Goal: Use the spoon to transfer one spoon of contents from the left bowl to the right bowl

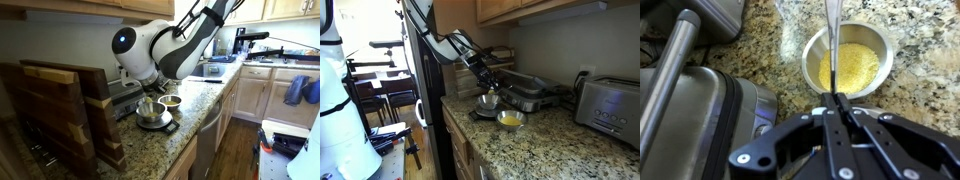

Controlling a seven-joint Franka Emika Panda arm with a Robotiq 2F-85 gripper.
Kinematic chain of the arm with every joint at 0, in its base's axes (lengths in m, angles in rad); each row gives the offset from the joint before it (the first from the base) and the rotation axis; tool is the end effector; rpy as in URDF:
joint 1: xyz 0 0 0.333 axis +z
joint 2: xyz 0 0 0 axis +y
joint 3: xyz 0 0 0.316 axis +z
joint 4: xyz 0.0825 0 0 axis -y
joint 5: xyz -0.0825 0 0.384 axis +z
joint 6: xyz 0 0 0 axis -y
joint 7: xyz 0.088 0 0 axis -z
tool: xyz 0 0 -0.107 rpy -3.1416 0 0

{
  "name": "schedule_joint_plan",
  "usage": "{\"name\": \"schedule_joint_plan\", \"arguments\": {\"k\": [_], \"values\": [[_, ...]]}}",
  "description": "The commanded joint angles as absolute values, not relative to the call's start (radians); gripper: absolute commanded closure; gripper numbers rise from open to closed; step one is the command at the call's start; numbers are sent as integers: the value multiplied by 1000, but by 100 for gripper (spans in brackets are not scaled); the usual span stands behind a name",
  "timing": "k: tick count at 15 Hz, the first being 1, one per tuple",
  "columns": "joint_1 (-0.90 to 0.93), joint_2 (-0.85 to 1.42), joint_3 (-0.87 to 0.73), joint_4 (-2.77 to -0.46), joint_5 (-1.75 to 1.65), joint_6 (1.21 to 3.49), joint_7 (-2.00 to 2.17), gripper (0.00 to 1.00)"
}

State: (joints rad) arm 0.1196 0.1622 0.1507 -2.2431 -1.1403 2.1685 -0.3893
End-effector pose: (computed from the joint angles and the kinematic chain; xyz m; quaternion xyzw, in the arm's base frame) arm 0.5190 0.1070 0.2931 0.6812 0.6077 -0.1182 0.3909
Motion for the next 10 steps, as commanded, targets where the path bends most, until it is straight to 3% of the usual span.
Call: {"name": "schedule_joint_plan", "arguments": {"k": [1, 10], "values": [[129, 64, 147, -2352, -1249, 2208, -208, 97], [131, 59, 148, -2411, -1572, 2194, 266, 97]]}}
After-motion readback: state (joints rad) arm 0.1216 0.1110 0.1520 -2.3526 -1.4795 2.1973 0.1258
